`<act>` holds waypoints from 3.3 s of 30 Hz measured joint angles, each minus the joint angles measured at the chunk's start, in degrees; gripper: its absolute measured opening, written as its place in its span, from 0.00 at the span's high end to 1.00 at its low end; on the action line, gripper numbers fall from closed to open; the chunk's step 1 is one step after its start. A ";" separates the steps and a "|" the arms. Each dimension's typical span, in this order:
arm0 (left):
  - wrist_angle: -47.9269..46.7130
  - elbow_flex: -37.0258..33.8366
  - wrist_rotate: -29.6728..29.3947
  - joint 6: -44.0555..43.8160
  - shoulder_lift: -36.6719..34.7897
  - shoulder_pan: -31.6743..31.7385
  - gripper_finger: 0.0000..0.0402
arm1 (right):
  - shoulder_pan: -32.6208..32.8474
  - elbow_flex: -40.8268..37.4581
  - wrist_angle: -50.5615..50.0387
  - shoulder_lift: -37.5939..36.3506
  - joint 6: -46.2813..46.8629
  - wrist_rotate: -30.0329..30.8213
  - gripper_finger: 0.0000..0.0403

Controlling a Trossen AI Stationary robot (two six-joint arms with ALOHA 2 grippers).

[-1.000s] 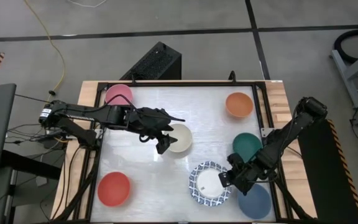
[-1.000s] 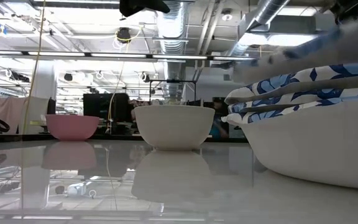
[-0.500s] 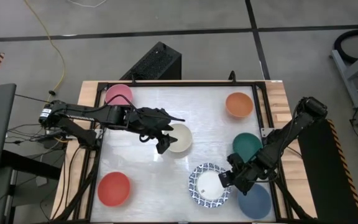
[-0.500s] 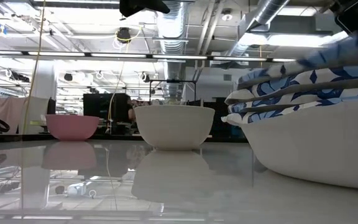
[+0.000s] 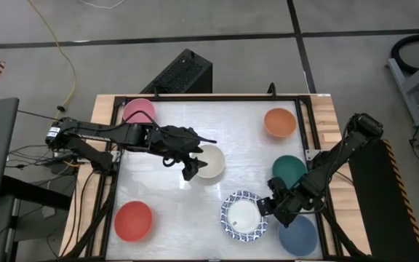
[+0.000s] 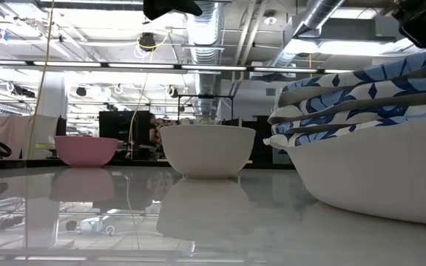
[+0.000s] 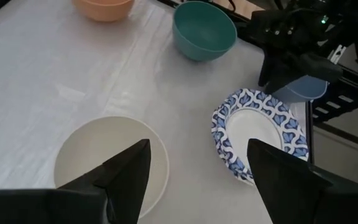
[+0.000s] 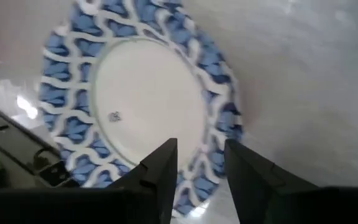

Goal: Nest bowls inside each other
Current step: Stack the pink bowl on top of the white patterned bowl

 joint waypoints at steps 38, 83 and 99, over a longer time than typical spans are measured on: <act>-22.42 -6.41 -8.79 10.10 0.58 16.70 0.36 | 0.62 0.00 -1.77 0.00 -6.32 12.16 0.67; -15.33 -25.40 -8.63 23.32 7.02 46.34 0.72 | -0.84 0.00 -2.34 0.02 -6.28 11.69 0.67; -17.16 -25.44 -2.02 26.83 2.79 40.04 1.00 | -2.11 0.00 0.02 0.02 -2.27 12.79 0.67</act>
